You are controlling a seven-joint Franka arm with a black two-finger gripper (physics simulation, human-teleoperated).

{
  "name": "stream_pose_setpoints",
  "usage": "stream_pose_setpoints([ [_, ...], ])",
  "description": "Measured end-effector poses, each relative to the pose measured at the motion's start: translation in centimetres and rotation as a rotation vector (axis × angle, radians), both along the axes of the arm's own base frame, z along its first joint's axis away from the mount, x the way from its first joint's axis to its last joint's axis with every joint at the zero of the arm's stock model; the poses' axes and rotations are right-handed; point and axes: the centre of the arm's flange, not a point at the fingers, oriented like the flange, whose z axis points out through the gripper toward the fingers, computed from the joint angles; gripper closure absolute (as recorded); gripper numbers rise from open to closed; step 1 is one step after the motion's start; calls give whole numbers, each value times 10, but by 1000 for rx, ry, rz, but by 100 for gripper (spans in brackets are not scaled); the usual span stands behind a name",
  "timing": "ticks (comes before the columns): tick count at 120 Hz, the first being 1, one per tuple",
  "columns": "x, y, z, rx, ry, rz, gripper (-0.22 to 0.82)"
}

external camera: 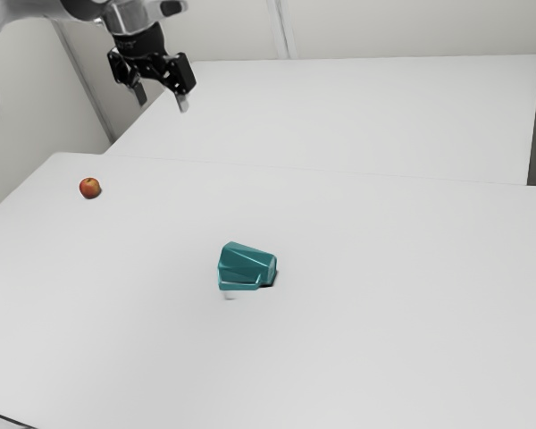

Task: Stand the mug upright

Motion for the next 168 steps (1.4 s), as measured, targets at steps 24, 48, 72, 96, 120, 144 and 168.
stream_pose_setpoints([
  [24, -14, -9, -3, -50, 33, -36, 0],
  [48, -28, 42, -108, -414, 165, 54, 0],
  [72, -42, 110, -201, -815, 123, 187, 0],
  [96, -64, 194, -243, -946, -36, 277, 0],
  [120, -80, 251, -276, -1000, -178, 356, 0],
  [144, -34, 118, -323, -1091, -93, 153, 0],
  [168, -42, 122, -351, -1158, -139, 191, 0],
])
